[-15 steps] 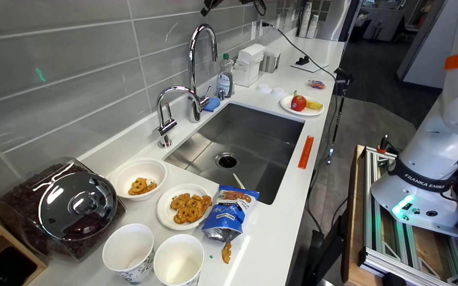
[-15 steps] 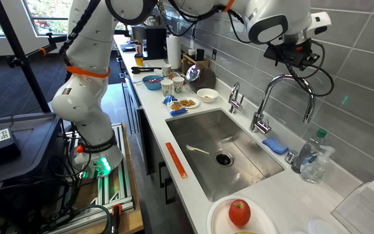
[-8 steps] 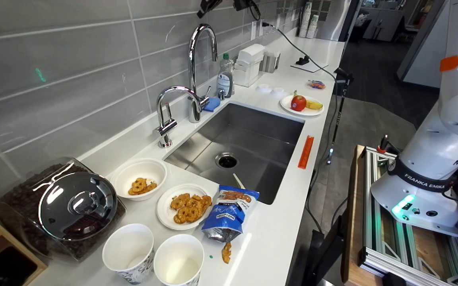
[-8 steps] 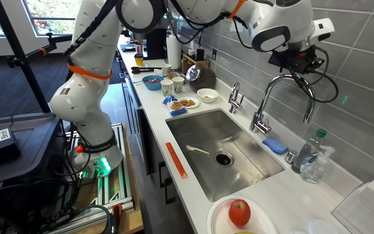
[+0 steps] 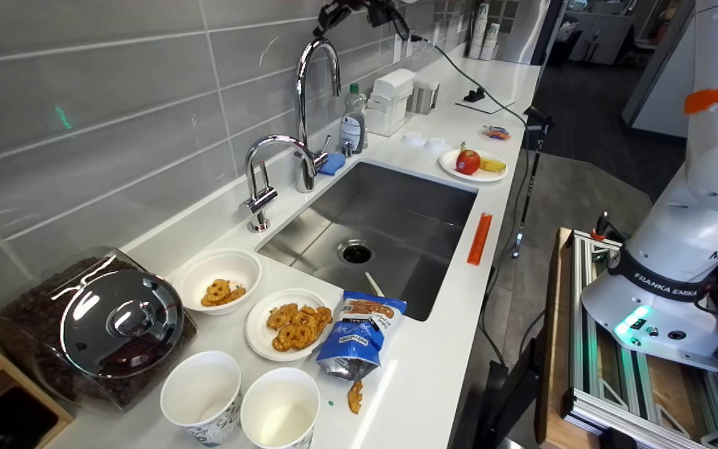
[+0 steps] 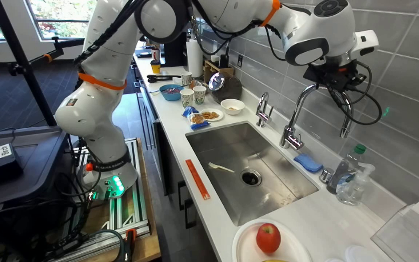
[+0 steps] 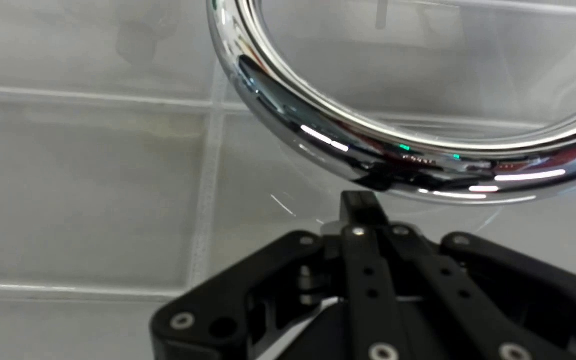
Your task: Push the faucet to the center of the sink.
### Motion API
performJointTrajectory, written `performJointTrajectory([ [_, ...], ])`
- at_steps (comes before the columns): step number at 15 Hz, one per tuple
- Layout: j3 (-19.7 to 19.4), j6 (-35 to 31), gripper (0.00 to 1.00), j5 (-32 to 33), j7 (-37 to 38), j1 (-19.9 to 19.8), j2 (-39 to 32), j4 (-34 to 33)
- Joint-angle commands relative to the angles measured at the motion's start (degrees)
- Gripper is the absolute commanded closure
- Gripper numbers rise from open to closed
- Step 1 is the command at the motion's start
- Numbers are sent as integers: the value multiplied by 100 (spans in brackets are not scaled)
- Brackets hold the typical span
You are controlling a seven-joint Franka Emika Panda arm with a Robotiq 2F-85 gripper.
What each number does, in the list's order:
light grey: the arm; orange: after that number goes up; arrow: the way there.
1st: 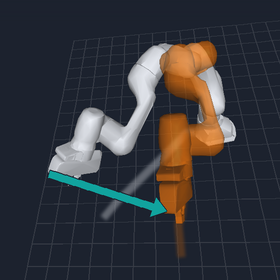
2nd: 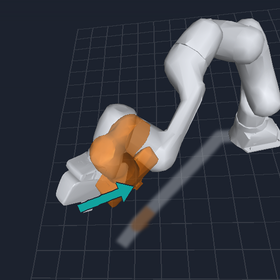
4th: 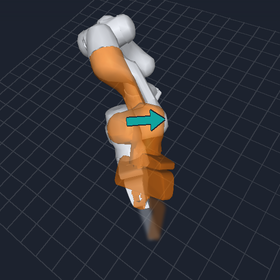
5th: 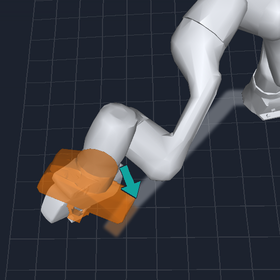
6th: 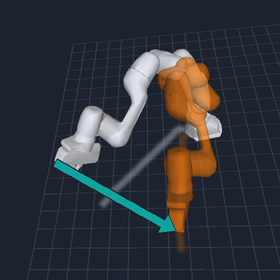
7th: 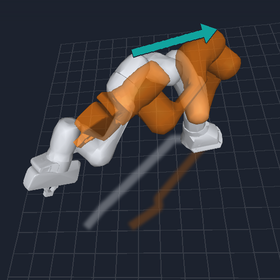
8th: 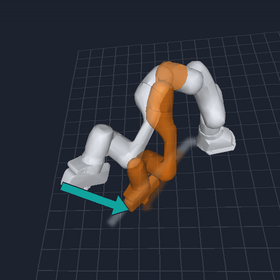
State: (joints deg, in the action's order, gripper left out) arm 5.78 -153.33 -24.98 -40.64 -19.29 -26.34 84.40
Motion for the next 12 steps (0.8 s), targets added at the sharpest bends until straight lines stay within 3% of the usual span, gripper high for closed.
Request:
performJointTrajectory([
  [1,161,94,100,-28,-152,-158,-166,-167],
  [7,-176,696,100,612,144,-9,55,9],
  [12,-387,2005,100,1012,76,10,321,3],
])
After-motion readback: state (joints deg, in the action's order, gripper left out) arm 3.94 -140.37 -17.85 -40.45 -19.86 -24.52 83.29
